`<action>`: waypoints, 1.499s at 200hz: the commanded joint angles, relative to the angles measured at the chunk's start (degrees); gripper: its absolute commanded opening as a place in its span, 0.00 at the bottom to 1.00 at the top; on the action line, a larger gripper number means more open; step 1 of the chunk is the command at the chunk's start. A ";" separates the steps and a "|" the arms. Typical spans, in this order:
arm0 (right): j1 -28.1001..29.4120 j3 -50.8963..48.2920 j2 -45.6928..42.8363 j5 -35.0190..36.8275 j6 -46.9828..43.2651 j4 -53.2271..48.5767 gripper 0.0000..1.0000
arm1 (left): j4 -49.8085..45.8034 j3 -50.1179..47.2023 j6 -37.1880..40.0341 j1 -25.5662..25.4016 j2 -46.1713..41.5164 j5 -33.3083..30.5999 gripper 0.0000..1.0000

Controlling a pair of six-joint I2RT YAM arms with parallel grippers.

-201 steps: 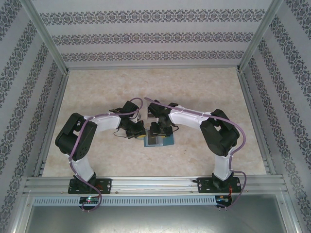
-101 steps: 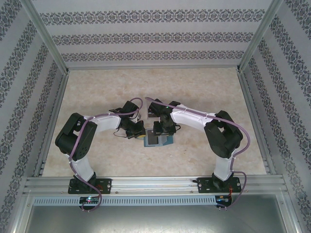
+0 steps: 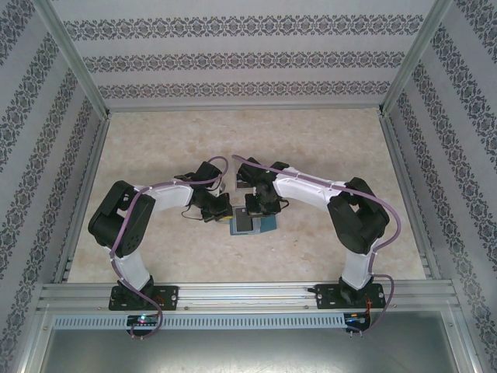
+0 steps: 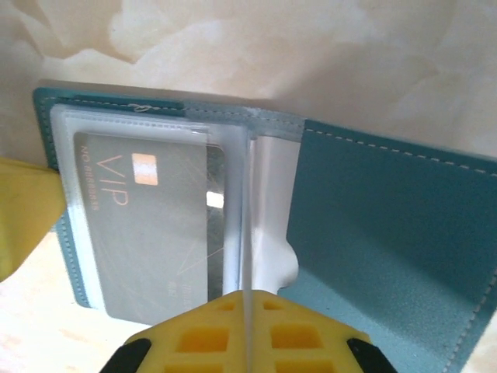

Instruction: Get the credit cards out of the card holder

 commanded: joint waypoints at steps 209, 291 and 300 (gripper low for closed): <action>-3.07 -6.05 0.37 10.50 -3.55 -4.89 0.16 | -4.54 1.91 2.30 -0.88 0.19 -1.08 0.04; -3.15 -5.92 -1.64 11.88 -4.11 -6.88 0.22 | -9.36 7.43 3.65 -1.63 -1.45 -2.08 0.07; -3.23 -5.65 -1.82 12.68 -4.22 -7.63 0.23 | -10.00 8.16 3.88 -1.89 -1.58 -2.18 0.07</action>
